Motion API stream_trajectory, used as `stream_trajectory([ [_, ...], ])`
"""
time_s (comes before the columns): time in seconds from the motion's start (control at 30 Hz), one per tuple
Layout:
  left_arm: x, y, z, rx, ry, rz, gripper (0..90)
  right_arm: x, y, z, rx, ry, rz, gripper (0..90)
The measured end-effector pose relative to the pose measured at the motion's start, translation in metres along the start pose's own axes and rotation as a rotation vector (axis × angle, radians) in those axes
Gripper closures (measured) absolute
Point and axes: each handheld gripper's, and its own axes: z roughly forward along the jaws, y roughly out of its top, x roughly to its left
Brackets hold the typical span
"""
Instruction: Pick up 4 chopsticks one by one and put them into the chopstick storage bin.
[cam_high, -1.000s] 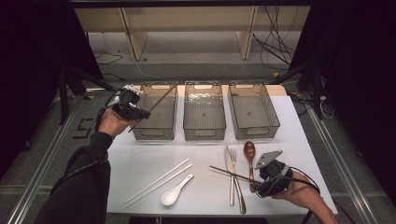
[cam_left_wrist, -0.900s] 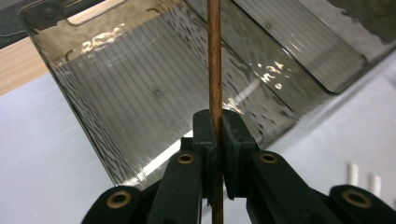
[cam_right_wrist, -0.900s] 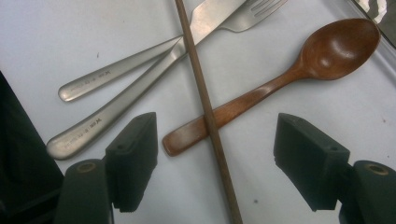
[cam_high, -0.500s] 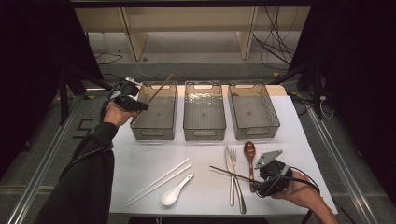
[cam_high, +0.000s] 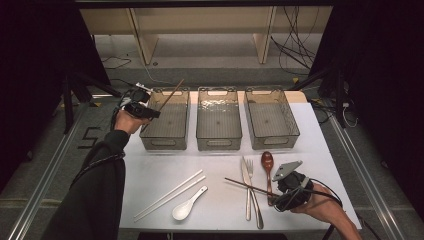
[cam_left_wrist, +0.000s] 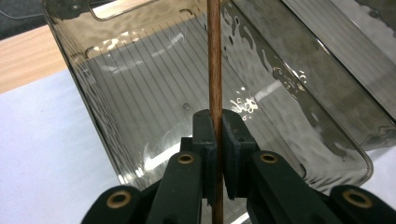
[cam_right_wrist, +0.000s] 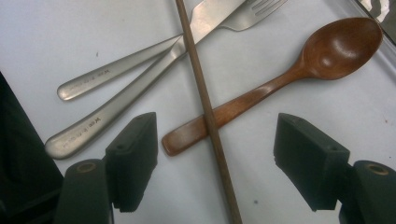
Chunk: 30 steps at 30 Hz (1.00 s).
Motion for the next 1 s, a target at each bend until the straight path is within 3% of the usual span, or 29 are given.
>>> stream_trajectory([
  [0.4,0.005,-0.003,0.015,0.016,0.018,-0.017,83.3,0.000,0.000,0.000,0.003,0.007,-0.003,31.6],
  [0.53,0.003,-0.004,0.016,0.035,0.027,-0.025,64.8,0.001,0.000,0.000,0.003,0.008,-0.003,31.5],
  [0.7,-0.007,-0.002,0.006,0.027,0.012,-0.018,46.7,0.001,0.001,0.000,0.000,0.006,-0.004,31.5],
  [0.83,-0.020,-0.005,-0.009,0.001,-0.056,-0.018,31.3,0.000,0.000,0.000,0.004,0.004,-0.003,31.5],
  [1.0,-0.046,-0.016,-0.029,-0.012,-0.120,0.039,23.5,-0.001,0.000,0.000,0.008,0.003,0.004,31.5],
])
